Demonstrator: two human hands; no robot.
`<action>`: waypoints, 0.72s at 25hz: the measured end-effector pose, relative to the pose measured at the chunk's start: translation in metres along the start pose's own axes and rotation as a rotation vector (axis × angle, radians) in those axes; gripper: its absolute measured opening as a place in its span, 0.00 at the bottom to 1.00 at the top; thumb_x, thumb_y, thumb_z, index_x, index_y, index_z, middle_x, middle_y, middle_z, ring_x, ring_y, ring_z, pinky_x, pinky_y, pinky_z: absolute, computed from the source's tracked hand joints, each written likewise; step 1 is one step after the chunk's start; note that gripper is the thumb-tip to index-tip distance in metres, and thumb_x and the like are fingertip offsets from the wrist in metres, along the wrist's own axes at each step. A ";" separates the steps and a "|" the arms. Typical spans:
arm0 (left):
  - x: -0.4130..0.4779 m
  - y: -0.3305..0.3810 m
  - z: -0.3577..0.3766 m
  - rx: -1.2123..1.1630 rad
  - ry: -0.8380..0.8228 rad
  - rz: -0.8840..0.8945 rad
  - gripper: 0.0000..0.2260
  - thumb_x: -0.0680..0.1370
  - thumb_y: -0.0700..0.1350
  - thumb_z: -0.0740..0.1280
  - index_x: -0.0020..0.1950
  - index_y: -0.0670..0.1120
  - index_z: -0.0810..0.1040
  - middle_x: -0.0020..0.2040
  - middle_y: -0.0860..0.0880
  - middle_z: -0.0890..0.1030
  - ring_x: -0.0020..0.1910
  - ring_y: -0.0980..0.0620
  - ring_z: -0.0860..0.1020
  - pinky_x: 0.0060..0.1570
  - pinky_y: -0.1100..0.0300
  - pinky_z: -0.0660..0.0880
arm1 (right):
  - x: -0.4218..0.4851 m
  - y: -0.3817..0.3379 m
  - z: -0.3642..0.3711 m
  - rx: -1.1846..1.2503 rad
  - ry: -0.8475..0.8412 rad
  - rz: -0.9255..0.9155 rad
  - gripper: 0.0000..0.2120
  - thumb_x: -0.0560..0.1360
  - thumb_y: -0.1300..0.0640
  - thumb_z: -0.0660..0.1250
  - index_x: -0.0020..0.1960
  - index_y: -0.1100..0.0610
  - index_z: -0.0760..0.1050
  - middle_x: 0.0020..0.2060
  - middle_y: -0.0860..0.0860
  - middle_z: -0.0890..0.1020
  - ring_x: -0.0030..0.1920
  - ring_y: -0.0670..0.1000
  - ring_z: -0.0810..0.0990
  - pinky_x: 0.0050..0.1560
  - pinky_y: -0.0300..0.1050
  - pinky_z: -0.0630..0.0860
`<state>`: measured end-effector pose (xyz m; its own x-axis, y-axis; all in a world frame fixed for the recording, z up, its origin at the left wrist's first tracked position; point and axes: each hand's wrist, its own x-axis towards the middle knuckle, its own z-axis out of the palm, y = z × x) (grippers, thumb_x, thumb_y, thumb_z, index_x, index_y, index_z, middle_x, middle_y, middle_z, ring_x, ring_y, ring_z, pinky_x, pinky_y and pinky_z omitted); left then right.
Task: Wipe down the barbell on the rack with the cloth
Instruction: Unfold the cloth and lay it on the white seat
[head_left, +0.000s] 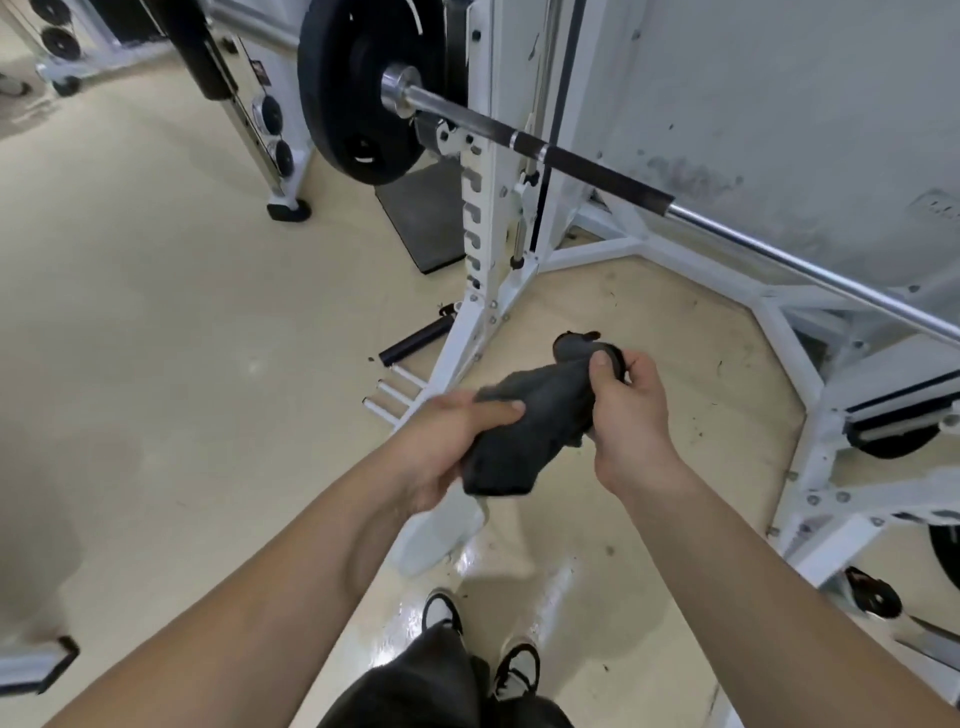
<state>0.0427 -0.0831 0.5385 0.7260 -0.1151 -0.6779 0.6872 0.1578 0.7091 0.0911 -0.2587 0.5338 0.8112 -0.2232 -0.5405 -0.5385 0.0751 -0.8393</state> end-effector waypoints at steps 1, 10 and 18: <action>-0.004 0.004 0.008 0.050 0.010 0.081 0.20 0.73 0.46 0.76 0.62 0.40 0.82 0.55 0.40 0.87 0.57 0.39 0.85 0.59 0.44 0.81 | 0.000 0.011 -0.012 -0.066 -0.011 0.073 0.05 0.82 0.52 0.67 0.53 0.54 0.76 0.56 0.58 0.84 0.53 0.58 0.84 0.55 0.60 0.84; -0.050 0.051 0.037 0.857 -0.354 0.249 0.13 0.66 0.39 0.70 0.49 0.39 0.76 0.40 0.41 0.79 0.39 0.48 0.79 0.41 0.51 0.75 | -0.033 -0.022 -0.070 -0.905 -0.629 -0.674 0.25 0.69 0.62 0.79 0.65 0.53 0.81 0.70 0.47 0.73 0.72 0.28 0.58 0.78 0.41 0.56; -0.014 0.082 -0.073 1.566 0.006 0.191 0.19 0.70 0.58 0.79 0.45 0.43 0.82 0.44 0.45 0.85 0.46 0.45 0.83 0.42 0.54 0.78 | -0.002 -0.010 -0.042 -0.873 -0.656 -0.112 0.10 0.72 0.54 0.80 0.42 0.53 0.79 0.39 0.49 0.82 0.43 0.52 0.81 0.41 0.44 0.74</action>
<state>0.0871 0.0026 0.5922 0.8041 -0.2084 -0.5568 -0.0644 -0.9616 0.2669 0.0853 -0.2997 0.5455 0.6901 0.3938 -0.6072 -0.2204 -0.6848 -0.6946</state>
